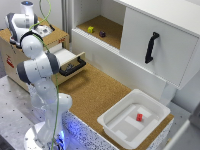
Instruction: Push down the green button to turn on the green light
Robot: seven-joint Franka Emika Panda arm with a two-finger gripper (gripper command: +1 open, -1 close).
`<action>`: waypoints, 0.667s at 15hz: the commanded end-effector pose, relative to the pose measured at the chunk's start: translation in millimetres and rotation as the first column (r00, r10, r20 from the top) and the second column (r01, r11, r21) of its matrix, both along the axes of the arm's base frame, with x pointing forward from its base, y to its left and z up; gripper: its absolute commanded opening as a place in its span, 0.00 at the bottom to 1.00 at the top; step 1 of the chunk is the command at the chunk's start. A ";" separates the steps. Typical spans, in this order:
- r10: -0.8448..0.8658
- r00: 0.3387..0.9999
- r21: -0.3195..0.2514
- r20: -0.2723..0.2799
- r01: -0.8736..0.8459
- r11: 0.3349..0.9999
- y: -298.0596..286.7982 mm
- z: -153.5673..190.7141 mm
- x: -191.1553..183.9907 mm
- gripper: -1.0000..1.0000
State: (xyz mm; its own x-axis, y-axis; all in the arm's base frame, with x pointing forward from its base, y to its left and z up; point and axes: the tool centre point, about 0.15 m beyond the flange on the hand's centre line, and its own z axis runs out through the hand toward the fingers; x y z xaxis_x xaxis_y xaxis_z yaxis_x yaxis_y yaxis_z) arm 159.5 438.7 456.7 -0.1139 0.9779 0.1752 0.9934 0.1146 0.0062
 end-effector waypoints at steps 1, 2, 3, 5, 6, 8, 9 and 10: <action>0.038 0.993 -0.062 0.109 -0.032 0.998 13.9 0.6 -13.0 0.00; 0.043 0.991 -0.052 0.123 -0.037 0.998 12.6 8.7 -15.0 0.00; 0.043 0.990 -0.044 0.133 -0.038 0.998 12.2 14.8 -15.7 0.00; 0.063 0.983 -0.025 0.171 -0.060 0.998 12.3 32.0 -20.4 0.00; 0.071 0.982 -0.025 0.173 -0.068 0.997 13.2 33.6 -23.0 0.00; 0.074 0.981 -0.041 0.180 -0.068 0.997 16.0 25.3 -20.1 0.00; 0.061 0.982 -0.048 0.179 -0.053 0.997 17.3 20.4 -14.8 0.00; 0.051 0.982 -0.049 0.180 -0.043 0.998 17.9 18.2 -11.3 0.00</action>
State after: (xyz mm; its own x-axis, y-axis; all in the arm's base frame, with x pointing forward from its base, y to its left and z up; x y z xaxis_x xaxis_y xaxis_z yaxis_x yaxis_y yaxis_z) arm 140.9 446.6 477.9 -0.2023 0.9665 0.1581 0.9737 0.1811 0.1384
